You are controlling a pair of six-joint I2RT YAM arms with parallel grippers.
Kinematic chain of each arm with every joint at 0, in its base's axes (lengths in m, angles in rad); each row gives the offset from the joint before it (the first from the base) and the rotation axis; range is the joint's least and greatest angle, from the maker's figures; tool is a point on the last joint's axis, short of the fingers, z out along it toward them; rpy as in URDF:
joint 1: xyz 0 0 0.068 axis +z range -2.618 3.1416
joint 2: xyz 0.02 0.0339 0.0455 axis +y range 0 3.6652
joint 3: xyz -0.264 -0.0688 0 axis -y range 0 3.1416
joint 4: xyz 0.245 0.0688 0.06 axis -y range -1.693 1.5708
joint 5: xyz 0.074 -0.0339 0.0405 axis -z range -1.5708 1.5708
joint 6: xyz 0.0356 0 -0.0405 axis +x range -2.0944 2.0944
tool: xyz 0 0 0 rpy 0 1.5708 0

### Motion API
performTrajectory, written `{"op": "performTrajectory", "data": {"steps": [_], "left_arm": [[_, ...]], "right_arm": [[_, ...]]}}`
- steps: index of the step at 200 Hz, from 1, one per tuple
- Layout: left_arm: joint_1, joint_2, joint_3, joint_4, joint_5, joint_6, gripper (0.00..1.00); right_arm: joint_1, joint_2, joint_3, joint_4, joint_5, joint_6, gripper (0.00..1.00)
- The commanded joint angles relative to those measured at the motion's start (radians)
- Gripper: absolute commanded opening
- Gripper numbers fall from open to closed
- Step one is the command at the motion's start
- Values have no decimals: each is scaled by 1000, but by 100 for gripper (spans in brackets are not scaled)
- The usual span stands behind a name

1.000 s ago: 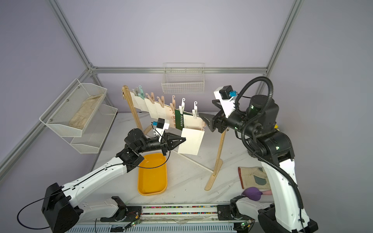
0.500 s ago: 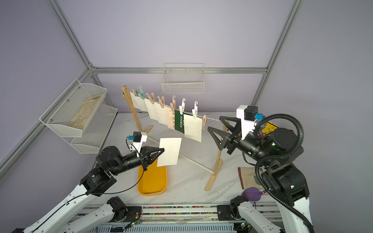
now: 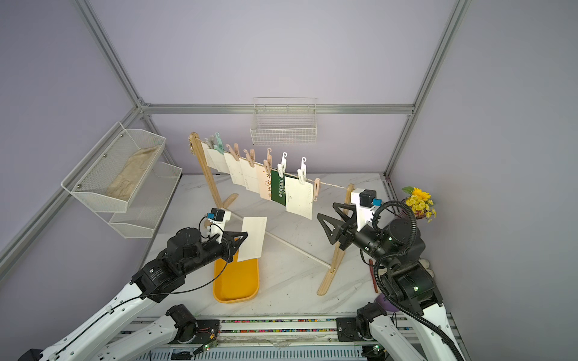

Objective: Remove the postcards from the strings
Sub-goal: Move the clothesline to the center of the board.

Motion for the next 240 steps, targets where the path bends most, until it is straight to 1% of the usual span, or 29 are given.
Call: {"op": "performTrajectory", "data": {"steps": [1,38,75,116,142,157,181,240], "left_arm": [[-2,-12,-33,50,-16,-13,0],[-2,-12,-55,84,-1,-9,0],[-2,-27,-77,112,14,-13,0],[-1,-49,-100,130,12,-23,0],[-2,-37,-103,150,21,-29,0],[-2,-25,-103,163,31,-34,0],[-2,-8,-104,186,47,-42,0],[-2,-2,-122,221,66,-51,0]], "right_arm": [[2,9,-26,161,52,44,71],[2,91,8,199,54,19,76],[3,176,74,193,87,-58,80],[2,225,121,171,126,-121,85],[2,243,135,176,160,-134,87],[2,251,130,186,169,-116,87],[3,255,79,260,165,-60,87],[2,262,-17,436,240,54,87]]}}
